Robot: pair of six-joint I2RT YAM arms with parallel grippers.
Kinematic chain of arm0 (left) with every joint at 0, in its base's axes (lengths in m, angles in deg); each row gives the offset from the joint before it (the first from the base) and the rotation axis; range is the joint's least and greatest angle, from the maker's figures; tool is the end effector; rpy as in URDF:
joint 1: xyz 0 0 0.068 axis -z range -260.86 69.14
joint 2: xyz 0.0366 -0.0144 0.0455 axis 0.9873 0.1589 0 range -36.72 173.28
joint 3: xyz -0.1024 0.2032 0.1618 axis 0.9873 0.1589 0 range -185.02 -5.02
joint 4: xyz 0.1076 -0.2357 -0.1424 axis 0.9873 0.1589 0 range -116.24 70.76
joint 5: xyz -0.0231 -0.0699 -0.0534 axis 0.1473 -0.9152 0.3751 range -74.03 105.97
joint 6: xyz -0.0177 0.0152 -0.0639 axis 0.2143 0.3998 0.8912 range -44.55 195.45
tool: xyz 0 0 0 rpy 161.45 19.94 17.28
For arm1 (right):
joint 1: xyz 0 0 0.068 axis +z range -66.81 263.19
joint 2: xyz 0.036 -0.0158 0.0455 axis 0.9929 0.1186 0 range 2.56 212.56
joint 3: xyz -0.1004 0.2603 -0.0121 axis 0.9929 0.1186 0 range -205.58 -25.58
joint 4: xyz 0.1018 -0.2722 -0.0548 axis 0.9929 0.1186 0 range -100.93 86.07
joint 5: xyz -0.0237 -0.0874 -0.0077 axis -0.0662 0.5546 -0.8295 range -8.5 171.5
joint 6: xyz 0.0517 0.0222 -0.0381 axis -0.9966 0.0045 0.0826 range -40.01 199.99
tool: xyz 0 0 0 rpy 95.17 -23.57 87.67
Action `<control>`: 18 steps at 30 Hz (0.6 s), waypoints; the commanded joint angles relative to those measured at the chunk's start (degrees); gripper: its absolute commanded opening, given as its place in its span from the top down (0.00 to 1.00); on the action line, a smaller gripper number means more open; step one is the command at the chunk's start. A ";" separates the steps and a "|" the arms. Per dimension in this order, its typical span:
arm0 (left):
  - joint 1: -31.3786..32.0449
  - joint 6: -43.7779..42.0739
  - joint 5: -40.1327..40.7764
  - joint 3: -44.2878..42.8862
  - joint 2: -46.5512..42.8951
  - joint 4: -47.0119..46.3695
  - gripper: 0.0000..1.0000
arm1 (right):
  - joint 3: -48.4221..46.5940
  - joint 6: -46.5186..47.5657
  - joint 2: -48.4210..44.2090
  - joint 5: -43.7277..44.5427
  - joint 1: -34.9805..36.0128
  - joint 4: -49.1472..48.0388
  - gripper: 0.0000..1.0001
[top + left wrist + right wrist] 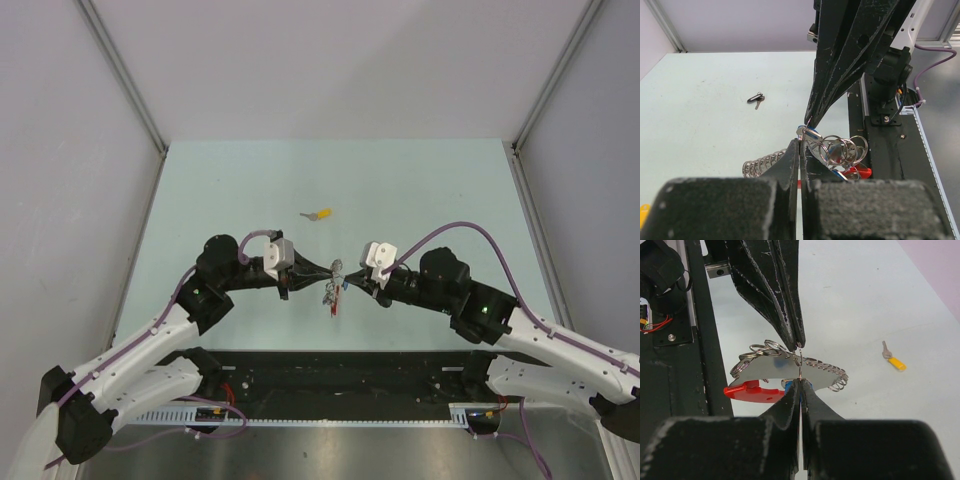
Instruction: Put the keys on the keyring
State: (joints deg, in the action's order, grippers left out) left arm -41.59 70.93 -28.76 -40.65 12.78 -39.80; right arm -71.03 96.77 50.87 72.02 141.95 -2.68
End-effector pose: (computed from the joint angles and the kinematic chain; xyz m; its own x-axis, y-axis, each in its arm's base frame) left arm 0.1649 -0.1846 0.3096 0.0743 0.0116 -0.9972 0.9917 0.1041 0.0751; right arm 0.1216 0.2178 0.3369 0.1718 -0.2656 -0.9486 -0.9165 0.3099 -0.2528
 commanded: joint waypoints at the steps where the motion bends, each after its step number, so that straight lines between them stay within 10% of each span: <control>1: 0.20 -0.94 -0.97 -0.84 -0.54 -2.35 1.00 | -2.62 0.63 0.29 -0.28 0.30 -2.36 1.00; 18: 0.28 -0.32 -2.55 -0.75 0.16 -3.14 1.00 | -2.54 0.63 0.90 -1.51 0.39 -3.59 1.00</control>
State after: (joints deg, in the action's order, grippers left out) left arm -41.59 70.95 -29.29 -40.65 12.78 -39.87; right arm -71.03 96.77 51.49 71.67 142.00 -2.81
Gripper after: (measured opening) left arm 0.003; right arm 0.007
